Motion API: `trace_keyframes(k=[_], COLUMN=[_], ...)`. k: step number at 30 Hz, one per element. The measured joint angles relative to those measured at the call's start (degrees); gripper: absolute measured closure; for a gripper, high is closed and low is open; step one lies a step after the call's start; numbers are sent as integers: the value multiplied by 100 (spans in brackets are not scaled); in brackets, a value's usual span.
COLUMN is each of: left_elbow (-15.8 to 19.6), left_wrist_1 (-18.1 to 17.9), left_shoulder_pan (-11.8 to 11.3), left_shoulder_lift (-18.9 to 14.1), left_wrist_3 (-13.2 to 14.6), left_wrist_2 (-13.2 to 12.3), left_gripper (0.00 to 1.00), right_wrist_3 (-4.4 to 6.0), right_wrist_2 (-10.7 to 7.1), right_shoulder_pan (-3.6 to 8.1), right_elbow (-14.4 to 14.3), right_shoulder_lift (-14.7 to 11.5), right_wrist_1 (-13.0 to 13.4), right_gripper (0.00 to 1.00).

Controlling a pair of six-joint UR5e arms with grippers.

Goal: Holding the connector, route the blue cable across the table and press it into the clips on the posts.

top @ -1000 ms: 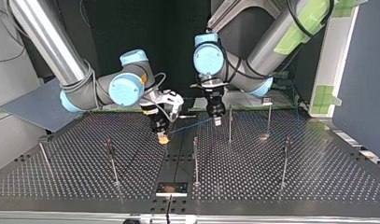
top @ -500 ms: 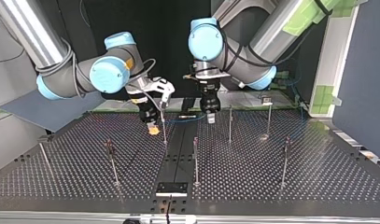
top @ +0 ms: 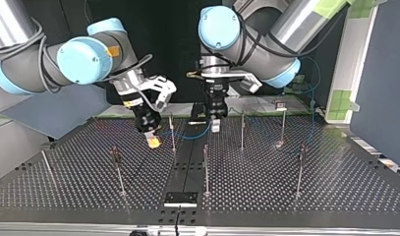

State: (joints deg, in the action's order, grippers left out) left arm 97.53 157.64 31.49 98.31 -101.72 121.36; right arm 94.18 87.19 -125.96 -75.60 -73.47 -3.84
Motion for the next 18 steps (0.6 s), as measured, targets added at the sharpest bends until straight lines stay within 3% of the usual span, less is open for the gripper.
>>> trace_keyframes(k=[5, 18], left_elbow=[-72, -194], left_wrist_1=[-71, -132], left_shoulder_pan=[-121, -722], left_shoulder_lift=[24, 190], left_wrist_3=[-54, -93], left_wrist_2=[-222, -850], left_gripper=[100, 100], right_wrist_3=[14, 1], right_wrist_2=[-92, -252], right_shoulder_pan=[82, 218], right_elbow=[37, 72], right_shoulder_lift=[-132, 354], right_wrist_1=[7, 33], right_gripper=[100, 100])
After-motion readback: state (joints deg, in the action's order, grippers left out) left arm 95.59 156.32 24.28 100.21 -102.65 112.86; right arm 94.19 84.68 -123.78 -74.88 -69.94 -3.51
